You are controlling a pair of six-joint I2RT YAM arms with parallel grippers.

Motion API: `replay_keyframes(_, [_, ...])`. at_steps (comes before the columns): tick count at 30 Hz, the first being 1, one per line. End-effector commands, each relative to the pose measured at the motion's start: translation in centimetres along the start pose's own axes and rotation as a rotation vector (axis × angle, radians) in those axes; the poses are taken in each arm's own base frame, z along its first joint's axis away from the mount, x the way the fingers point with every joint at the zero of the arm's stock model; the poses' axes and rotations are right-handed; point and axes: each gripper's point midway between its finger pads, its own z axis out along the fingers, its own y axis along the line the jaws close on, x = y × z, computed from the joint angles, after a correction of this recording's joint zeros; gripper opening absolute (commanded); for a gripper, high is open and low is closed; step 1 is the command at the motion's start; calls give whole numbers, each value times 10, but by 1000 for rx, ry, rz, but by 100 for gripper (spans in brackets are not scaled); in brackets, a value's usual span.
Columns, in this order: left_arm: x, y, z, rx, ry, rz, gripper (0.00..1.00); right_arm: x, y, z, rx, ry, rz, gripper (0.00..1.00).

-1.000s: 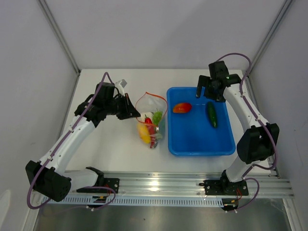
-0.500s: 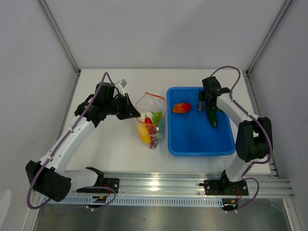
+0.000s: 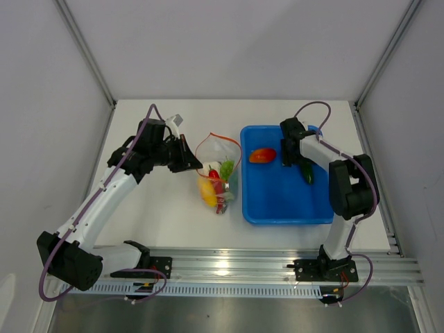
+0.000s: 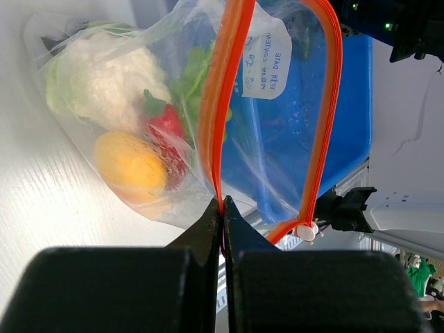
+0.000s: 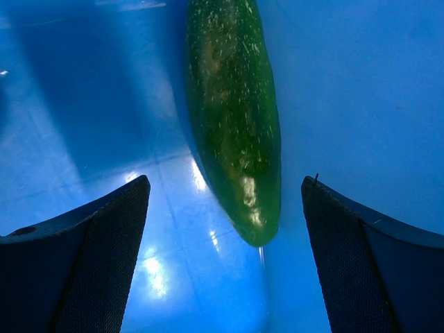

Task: Place the food in the zip-top bag and seal the zipper
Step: Pick up the fake vegetable from the bin.

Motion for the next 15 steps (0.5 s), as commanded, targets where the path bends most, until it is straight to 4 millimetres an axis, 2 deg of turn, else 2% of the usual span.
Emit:
replay_keyframes(1, [-9, -5, -5, 30, -40, 37, 1, -15, -4, 5, 48, -45, 29, 90])
replay_keyframes(9, [-12, -5, -6, 27, -43, 40, 0, -10, 1, 19, 52, -6, 29, 86])
replay_keyframes(15, [-14, -5, -5, 25, -49, 38, 1, -4, 3, 24, 34, 33, 43, 72])
